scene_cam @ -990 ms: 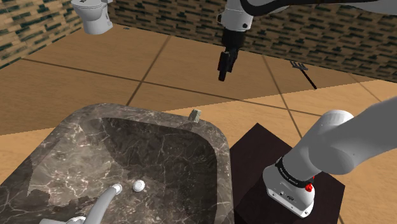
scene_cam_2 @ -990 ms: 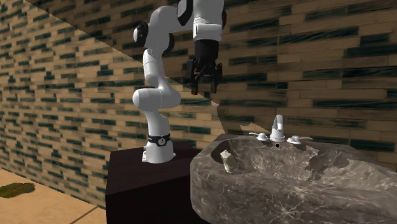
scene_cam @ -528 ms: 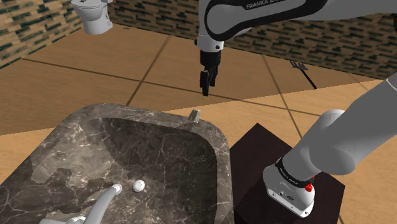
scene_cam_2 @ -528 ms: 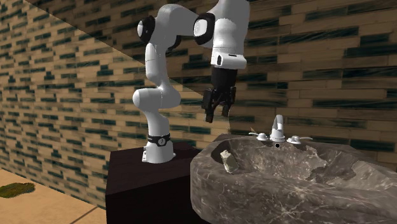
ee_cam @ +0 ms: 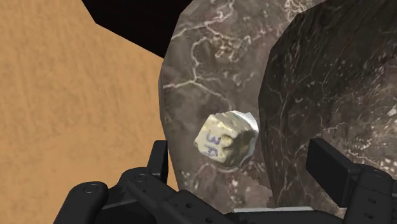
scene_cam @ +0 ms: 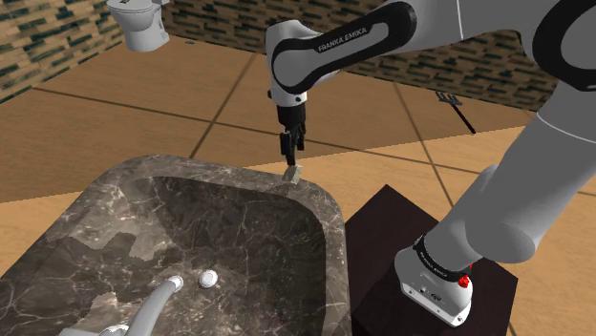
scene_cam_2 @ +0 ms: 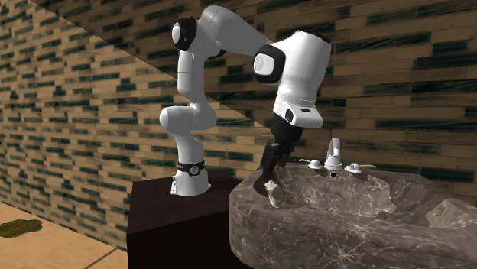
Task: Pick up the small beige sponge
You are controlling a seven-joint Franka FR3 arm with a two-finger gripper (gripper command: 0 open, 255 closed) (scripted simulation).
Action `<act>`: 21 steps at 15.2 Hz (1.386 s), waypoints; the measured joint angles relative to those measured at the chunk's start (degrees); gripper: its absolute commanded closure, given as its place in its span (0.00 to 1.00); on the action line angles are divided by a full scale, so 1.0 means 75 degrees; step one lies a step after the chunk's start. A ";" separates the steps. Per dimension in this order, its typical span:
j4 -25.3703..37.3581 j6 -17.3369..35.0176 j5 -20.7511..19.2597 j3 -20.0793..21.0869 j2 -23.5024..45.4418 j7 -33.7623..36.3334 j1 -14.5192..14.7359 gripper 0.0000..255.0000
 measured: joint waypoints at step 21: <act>-0.0048 0.0345 -0.0020 0.0007 0.0316 -0.0001 0.0018 1.00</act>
